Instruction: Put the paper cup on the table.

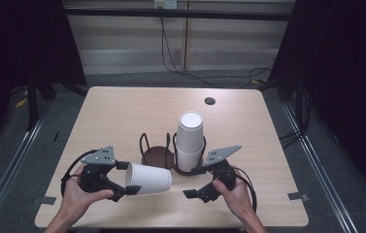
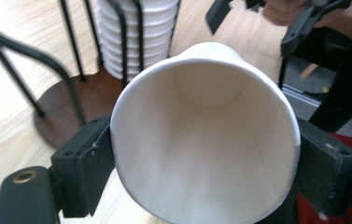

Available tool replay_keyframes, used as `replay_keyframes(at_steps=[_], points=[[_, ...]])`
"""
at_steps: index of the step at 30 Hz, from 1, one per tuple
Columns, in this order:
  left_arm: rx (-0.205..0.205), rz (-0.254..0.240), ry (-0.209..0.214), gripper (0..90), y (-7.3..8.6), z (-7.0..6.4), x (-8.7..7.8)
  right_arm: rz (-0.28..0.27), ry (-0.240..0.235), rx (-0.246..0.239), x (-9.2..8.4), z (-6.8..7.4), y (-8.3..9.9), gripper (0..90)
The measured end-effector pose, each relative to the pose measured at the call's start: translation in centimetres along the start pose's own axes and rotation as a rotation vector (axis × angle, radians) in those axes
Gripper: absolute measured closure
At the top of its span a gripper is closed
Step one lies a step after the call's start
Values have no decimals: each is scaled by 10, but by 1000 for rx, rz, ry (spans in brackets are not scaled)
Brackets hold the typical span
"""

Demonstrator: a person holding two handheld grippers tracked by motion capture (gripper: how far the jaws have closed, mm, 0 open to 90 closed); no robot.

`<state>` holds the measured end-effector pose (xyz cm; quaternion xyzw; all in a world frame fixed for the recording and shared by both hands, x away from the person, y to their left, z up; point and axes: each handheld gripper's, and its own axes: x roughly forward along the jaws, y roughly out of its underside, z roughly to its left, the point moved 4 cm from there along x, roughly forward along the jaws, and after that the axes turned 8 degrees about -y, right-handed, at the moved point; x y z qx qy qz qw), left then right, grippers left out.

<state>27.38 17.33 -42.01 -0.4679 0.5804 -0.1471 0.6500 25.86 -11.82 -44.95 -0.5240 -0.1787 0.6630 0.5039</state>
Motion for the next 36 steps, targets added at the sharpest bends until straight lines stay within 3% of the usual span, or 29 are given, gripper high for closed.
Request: replay_keyframes(at_steps=[19,24,25,26,27,30,32,36], points=[[-44,80,-94,157,11,29,-37,-25,39,26,-7,-10,4,137],[-57,121,-138,156,13,34,-43,-23,45,30,-7,-10,6,137],[-52,125,-157,156,13,35,-45,-27,45,35,-7,-10,7,137],[-50,125,-209,156,13,37,-48,-32,42,40,-7,-10,7,137],[-57,134,-223,156,13,39,-51,-24,41,39,-5,-9,8,137],[-67,124,-239,155,9,43,-62,-13,59,31,-2,-9,9,137],[-71,125,-275,155,9,47,-67,-18,62,25,-2,-8,8,137],[-70,177,-294,155,7,56,-72,-27,73,20,-5,-8,7,137]])
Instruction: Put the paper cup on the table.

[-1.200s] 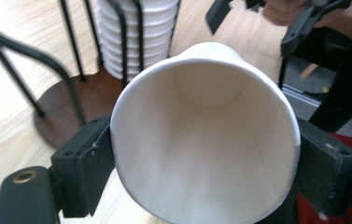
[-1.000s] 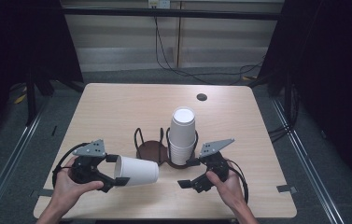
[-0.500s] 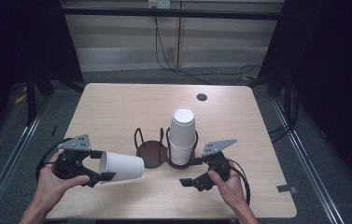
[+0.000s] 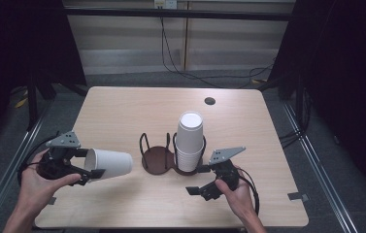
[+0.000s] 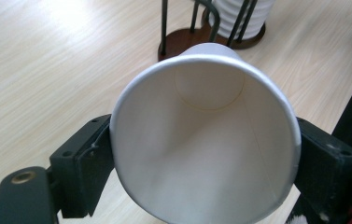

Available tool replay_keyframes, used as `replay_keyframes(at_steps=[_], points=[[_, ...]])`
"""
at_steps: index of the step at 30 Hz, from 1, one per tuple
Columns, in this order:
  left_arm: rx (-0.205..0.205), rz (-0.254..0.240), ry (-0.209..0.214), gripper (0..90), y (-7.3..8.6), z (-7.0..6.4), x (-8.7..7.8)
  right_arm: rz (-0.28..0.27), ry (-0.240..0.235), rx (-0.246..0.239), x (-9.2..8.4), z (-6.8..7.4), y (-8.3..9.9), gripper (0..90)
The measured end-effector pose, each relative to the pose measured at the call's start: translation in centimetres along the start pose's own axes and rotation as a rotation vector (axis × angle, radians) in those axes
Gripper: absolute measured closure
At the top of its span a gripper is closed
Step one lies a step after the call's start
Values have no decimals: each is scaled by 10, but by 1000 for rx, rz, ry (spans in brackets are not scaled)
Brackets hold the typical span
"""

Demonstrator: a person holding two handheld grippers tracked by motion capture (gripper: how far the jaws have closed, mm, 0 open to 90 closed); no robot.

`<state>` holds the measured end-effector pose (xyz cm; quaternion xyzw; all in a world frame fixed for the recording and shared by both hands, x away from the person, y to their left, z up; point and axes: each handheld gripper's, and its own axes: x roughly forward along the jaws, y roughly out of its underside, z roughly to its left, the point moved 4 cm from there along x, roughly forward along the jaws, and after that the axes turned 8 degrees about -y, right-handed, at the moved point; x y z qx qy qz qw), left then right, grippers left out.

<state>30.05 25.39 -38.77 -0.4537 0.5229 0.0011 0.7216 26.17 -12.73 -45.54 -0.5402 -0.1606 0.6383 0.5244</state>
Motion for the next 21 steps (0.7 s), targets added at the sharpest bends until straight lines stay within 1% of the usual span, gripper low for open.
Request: replay_keyframes(at_steps=[2,4,5,6,7,8,9,11,13,15,16,17,19,20,21], points=[[-8,12,-8,155,-2,5,-1,1,6,3,0,-1,0,137],[-2,25,-18,154,-4,12,-2,2,9,8,0,-2,1,137],[-8,24,-17,154,-5,13,-2,4,10,6,0,-2,1,137],[-4,38,-15,154,-5,16,-2,5,10,6,0,-3,1,137],[-10,48,-28,154,-5,17,-1,8,10,6,0,-3,1,137],[-14,68,-33,154,-4,20,1,9,9,4,0,-3,1,137],[-7,84,-38,153,-4,23,2,9,6,7,1,-2,1,137],[-18,98,-31,153,-5,27,5,10,8,8,2,-2,1,137],[-18,108,-33,152,-7,30,8,14,7,4,3,-1,1,137],[-39,127,-36,151,-9,33,14,14,5,2,3,-1,0,137],[-48,128,-22,151,-11,34,17,15,5,3,4,-1,0,137],[-49,135,-24,151,-12,36,18,16,5,4,4,-1,0,137],[-44,153,-41,151,-15,38,20,13,0,4,4,0,0,137],[-30,172,-42,151,-17,40,22,15,1,4,4,-1,1,137],[-20,179,-47,150,-19,40,23,16,4,7,4,-1,1,137]])
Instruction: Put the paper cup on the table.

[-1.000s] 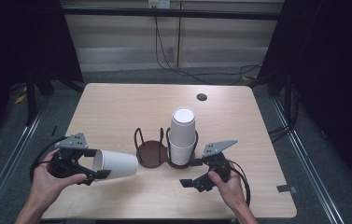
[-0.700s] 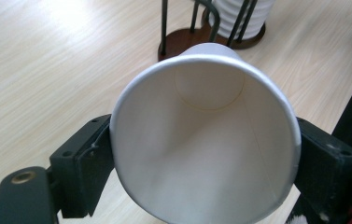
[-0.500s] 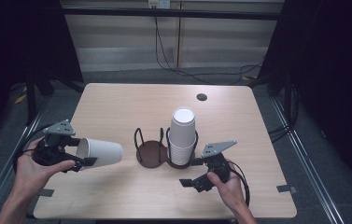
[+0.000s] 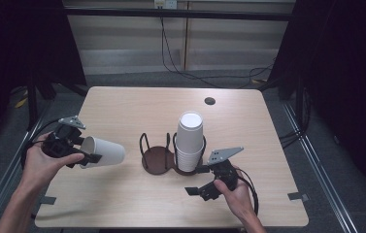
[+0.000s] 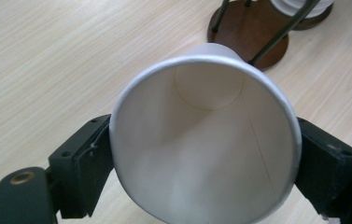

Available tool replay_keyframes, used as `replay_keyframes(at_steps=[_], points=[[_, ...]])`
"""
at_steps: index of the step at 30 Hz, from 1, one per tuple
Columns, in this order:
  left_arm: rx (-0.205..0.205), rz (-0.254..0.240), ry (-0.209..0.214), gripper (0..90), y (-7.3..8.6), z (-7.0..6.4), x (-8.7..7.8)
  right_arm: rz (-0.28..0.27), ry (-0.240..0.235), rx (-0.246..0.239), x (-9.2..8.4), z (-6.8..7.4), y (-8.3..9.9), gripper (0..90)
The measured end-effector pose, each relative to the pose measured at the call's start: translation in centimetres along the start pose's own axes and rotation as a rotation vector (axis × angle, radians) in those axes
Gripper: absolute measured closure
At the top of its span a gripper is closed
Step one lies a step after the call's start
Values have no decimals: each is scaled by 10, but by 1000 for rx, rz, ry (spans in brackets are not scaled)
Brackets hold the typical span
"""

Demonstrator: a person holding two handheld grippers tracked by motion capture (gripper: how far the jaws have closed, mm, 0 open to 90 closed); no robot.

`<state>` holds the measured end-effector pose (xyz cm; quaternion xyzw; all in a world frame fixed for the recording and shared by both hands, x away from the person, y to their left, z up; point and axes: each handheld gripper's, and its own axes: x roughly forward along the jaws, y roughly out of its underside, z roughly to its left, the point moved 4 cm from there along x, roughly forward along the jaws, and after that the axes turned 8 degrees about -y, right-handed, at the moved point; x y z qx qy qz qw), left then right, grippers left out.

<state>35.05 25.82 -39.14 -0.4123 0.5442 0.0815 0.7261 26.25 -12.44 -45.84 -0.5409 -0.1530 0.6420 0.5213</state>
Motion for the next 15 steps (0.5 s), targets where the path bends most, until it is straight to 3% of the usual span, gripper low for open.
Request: replay_keyframes(at_steps=[6,9,12,15], points=[[15,79,-20,148,-11,2,9,6,18,-5,0,1,-1,137],[13,111,-54,148,-16,4,15,9,9,-1,0,1,-1,137],[3,122,-43,147,-19,3,22,19,4,-2,2,1,-1,137],[26,158,-45,146,-21,0,29,26,3,-2,3,2,0,137]])
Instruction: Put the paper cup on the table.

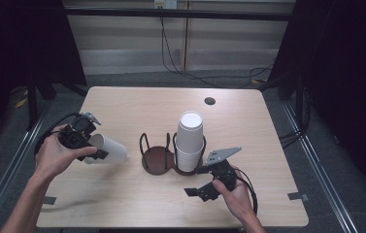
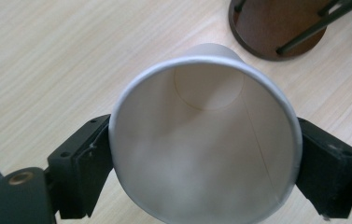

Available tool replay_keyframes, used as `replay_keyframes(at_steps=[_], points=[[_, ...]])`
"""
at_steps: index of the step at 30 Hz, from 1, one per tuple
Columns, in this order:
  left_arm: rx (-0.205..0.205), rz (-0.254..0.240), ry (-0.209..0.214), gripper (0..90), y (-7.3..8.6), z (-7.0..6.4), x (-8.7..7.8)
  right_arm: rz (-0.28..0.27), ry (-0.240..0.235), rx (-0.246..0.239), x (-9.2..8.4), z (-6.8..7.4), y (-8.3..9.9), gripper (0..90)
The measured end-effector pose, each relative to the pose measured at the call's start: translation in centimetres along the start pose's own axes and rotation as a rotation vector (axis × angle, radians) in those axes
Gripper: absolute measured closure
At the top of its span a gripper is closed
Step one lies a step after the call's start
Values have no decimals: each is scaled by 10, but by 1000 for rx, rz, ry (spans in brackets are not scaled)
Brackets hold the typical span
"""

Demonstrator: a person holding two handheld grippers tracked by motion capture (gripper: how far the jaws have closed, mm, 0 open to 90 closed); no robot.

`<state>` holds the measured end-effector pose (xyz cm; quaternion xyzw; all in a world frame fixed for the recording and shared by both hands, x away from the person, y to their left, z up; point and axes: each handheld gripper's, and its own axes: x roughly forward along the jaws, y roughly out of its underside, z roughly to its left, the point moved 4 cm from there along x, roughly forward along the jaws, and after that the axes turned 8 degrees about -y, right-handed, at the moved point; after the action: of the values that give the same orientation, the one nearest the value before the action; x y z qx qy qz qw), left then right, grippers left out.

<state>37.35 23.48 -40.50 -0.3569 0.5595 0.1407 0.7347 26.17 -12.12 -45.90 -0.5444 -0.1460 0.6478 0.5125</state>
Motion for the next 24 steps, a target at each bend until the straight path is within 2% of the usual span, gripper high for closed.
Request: replay_keyframes(at_steps=[3,7,8,12,17,24], points=[[19,25,-15,144,-4,-1,3,-4,1,1,0,0,0,137],[36,49,-12,143,-10,-3,9,2,4,4,0,-1,0,137],[55,60,-20,143,-12,-4,10,0,5,4,0,-1,0,137],[87,93,-28,139,-16,-7,16,-17,16,-12,-2,1,-1,139],[108,128,-42,132,-21,-9,25,-18,11,-17,-2,2,-2,139],[92,116,-37,111,-25,-10,29,-15,8,-16,0,2,-2,140]])
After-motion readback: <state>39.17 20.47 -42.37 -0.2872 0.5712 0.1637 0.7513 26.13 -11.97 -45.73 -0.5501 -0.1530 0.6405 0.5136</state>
